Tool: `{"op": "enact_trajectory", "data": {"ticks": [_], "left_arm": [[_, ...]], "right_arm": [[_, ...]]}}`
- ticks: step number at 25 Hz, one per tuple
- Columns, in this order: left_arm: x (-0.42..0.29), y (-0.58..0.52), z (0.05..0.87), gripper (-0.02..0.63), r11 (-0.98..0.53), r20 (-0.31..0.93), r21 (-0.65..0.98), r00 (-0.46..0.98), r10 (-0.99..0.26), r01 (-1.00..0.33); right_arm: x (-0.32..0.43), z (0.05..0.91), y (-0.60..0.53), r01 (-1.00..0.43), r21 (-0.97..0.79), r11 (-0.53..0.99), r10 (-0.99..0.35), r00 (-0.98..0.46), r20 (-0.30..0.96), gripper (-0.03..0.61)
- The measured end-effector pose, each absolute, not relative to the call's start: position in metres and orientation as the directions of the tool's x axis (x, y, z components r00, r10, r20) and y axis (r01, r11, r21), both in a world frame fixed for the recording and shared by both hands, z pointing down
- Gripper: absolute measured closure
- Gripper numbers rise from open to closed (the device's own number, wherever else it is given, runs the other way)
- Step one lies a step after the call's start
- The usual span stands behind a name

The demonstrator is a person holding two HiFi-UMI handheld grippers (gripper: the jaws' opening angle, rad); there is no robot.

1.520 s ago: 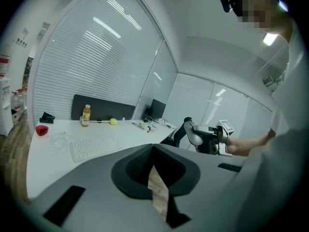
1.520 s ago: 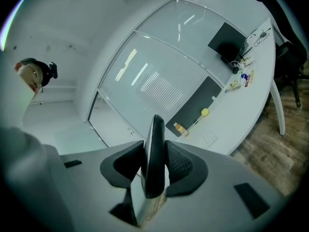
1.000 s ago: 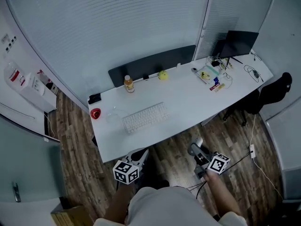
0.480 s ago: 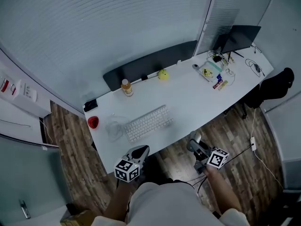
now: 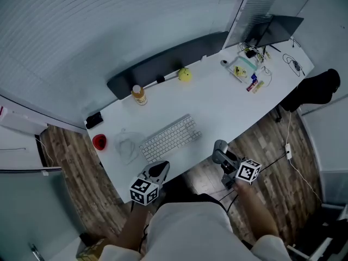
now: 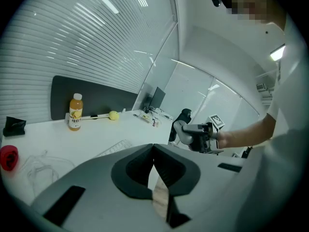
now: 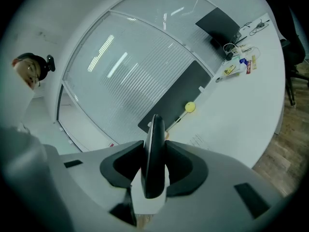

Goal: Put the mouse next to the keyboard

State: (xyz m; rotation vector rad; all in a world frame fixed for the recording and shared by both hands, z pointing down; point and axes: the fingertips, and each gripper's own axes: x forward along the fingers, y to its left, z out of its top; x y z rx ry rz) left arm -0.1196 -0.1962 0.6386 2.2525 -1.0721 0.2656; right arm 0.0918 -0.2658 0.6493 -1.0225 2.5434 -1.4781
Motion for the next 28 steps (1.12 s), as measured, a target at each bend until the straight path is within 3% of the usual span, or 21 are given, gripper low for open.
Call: {"op": "enact_trajectory", "data": {"ticks": [17,28], "left_arm": [[-0.114,-0.212,0.661,0.595,-0.438,0.44,0.484,0.643,-0.627,-0.758],[-0.096,-0.223,0.675,0.596,-0.311,0.467,0.5,0.554,-0.689,-0.808]], "right_arm": [[0.072,0.703,-0.317,-0.578,-0.743,0.337,-0.439,-0.795,0.419,0.426],[0.075,0.76,-0.358,-0.584,-0.741,0.332,-0.316,-0.809,0.497,0.428]]}}
